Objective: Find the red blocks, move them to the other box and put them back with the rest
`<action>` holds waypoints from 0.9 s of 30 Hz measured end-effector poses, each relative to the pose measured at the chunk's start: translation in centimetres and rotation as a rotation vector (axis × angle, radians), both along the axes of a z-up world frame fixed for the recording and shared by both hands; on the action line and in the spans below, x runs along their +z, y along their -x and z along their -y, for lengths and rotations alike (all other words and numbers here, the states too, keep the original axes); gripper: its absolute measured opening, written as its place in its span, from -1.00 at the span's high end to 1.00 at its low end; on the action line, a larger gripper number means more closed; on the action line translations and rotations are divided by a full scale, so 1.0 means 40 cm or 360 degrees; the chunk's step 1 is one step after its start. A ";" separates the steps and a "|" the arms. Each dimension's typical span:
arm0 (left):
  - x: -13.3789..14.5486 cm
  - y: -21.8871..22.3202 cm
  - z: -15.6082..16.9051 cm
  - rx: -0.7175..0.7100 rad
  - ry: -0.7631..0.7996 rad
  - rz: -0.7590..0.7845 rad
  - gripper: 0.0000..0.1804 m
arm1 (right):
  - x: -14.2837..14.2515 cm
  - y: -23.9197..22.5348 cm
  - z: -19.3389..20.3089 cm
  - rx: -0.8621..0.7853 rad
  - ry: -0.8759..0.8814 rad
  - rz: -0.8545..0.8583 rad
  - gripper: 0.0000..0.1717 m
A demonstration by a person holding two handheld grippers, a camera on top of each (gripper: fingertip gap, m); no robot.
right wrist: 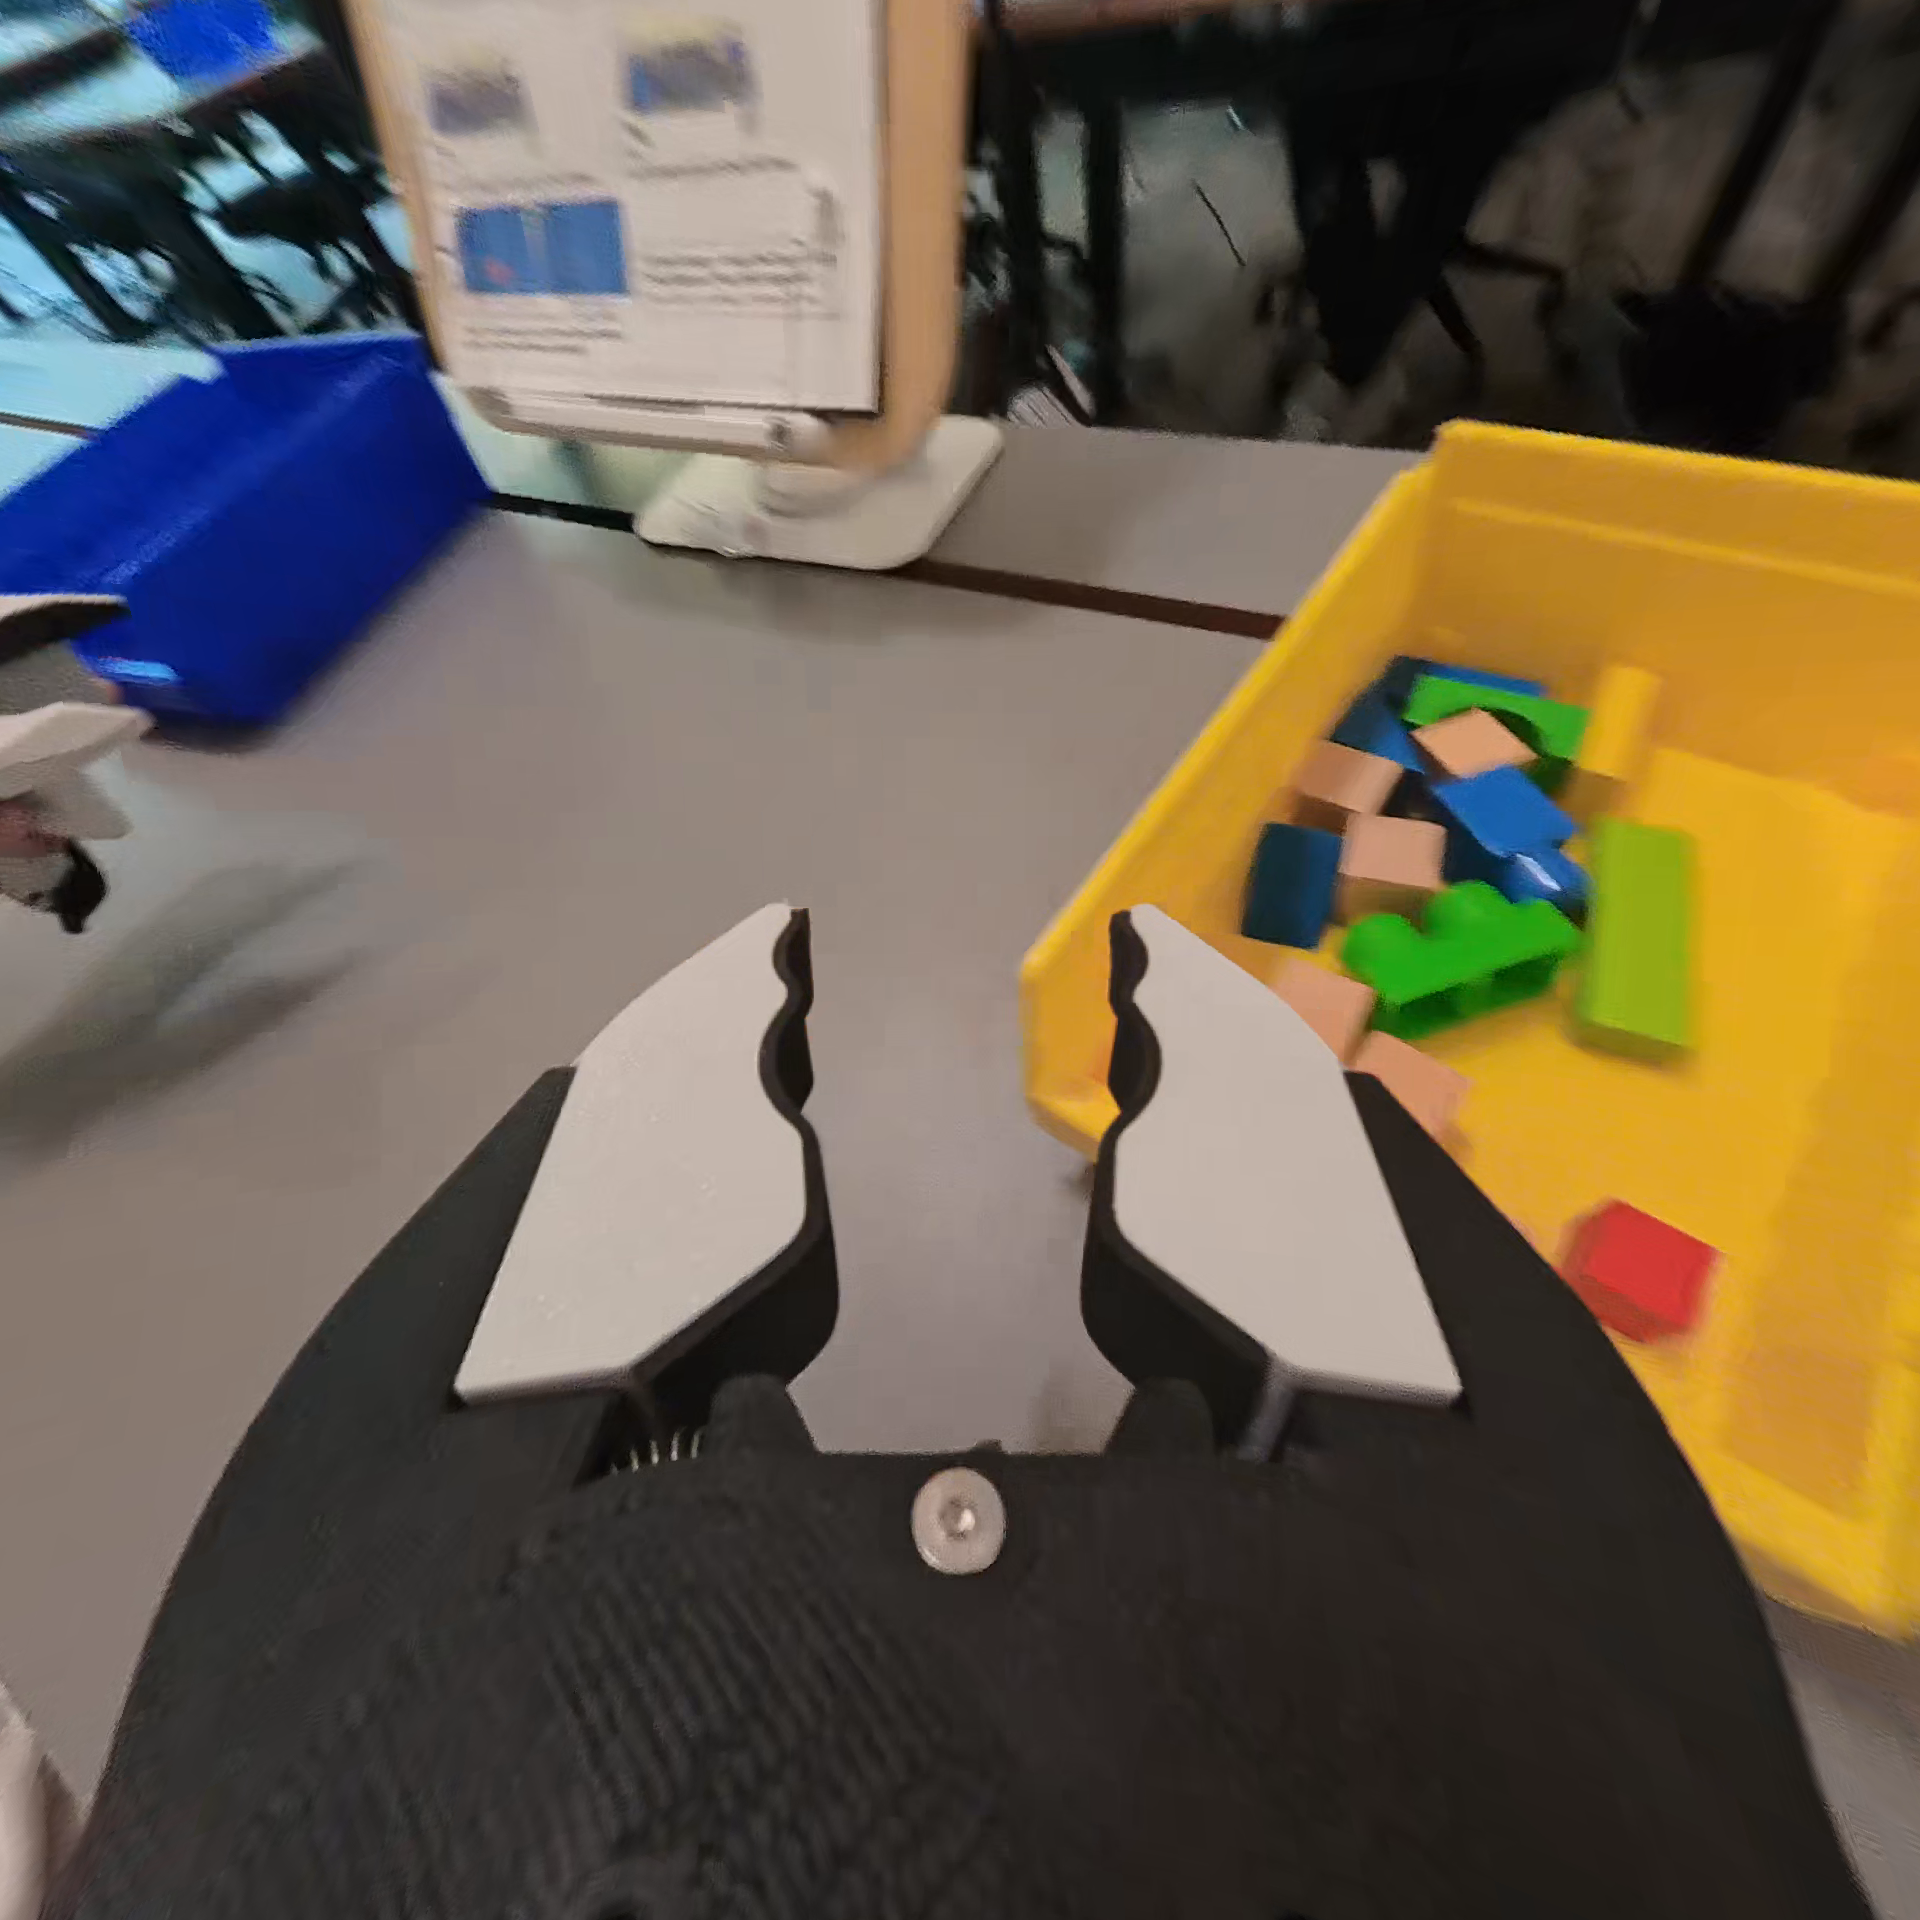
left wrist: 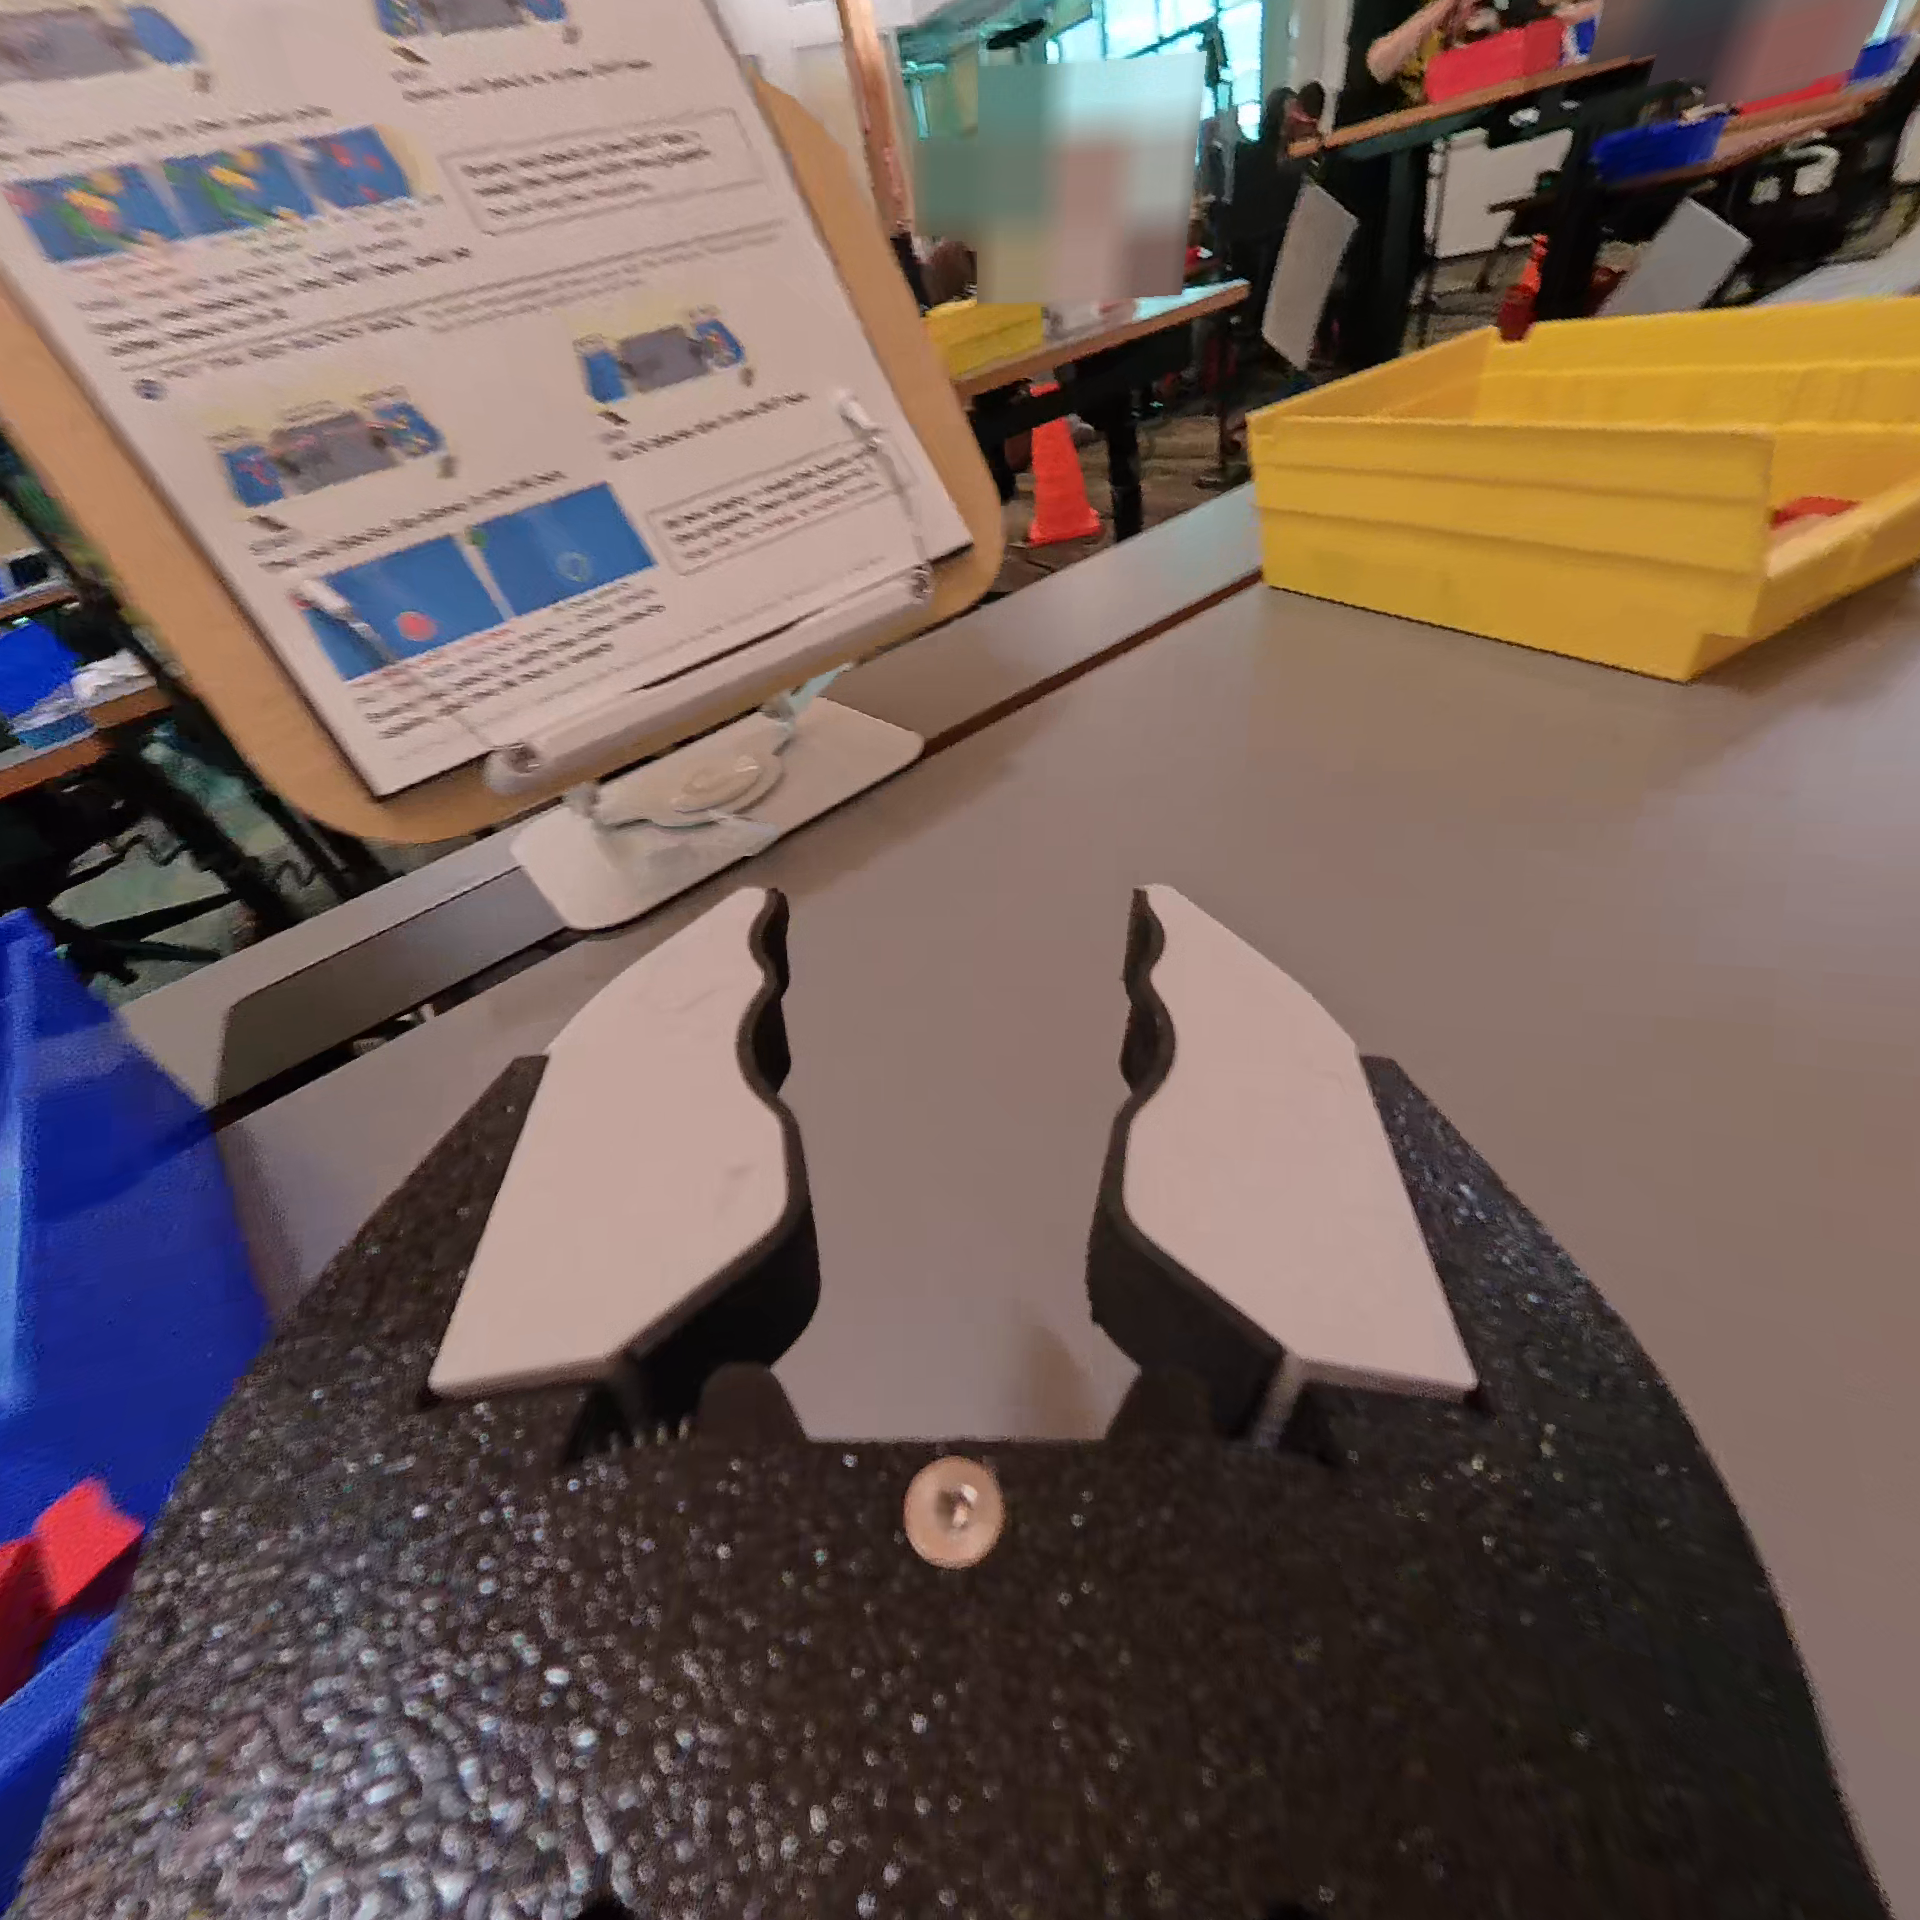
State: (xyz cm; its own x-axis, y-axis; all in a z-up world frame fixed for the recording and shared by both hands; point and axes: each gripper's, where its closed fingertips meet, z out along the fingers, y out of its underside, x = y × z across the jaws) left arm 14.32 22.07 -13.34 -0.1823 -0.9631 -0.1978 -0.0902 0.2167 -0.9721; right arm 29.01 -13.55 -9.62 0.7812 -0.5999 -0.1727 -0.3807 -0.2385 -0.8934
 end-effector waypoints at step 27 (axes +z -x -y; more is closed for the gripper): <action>-0.186 0.033 -0.571 -0.0368 -0.0653 -0.1529 0.34 | -0.139 0.276 -0.132 0.0219 0.0053 0.0035 0.19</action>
State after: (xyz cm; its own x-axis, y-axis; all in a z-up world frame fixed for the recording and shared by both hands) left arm 13.01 44.90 -20.78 -0.6035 -0.7778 -0.1753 -0.6942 0.6207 -0.3645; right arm 17.99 -8.28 -15.16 0.8599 -0.4920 -0.1363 -0.3226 -0.3167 -0.8920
